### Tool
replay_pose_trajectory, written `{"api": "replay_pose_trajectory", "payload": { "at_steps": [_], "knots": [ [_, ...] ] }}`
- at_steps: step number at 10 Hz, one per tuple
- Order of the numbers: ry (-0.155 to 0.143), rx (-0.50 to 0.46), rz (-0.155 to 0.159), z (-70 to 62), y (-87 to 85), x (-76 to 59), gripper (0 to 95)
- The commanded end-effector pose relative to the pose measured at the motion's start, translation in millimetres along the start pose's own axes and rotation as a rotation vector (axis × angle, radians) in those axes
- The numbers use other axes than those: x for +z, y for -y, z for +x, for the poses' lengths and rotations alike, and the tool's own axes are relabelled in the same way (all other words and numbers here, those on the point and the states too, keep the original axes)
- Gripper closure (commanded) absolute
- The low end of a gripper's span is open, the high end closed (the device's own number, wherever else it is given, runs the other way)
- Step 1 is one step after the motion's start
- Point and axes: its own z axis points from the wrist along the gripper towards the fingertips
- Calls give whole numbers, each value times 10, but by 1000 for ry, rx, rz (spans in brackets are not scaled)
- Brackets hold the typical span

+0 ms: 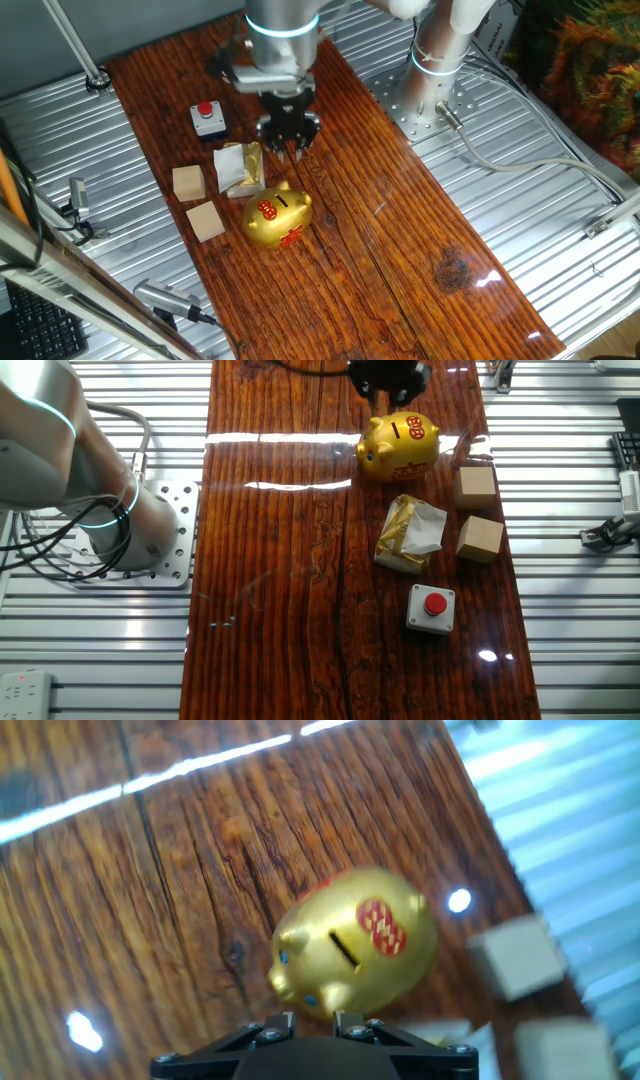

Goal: Drop coins into a piggy bank

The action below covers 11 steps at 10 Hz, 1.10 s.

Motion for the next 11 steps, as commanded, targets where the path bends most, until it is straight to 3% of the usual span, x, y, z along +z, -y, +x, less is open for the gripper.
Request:
{"api": "replay_pose_trajectory", "payload": {
  "at_steps": [1,2,3,4,5,7,11],
  "knots": [
    [-22,946,104,345,-122,-273,760],
    [-39,994,153,356,-121,-276,760],
    [-36,1094,172,374,-122,-284,760],
    [-26,1145,170,396,-135,-297,760],
    [-19,1195,186,425,-155,-313,760],
    [13,1233,199,437,-164,-320,760],
    [3,1207,194,435,-166,-321,760]
  ]
}}
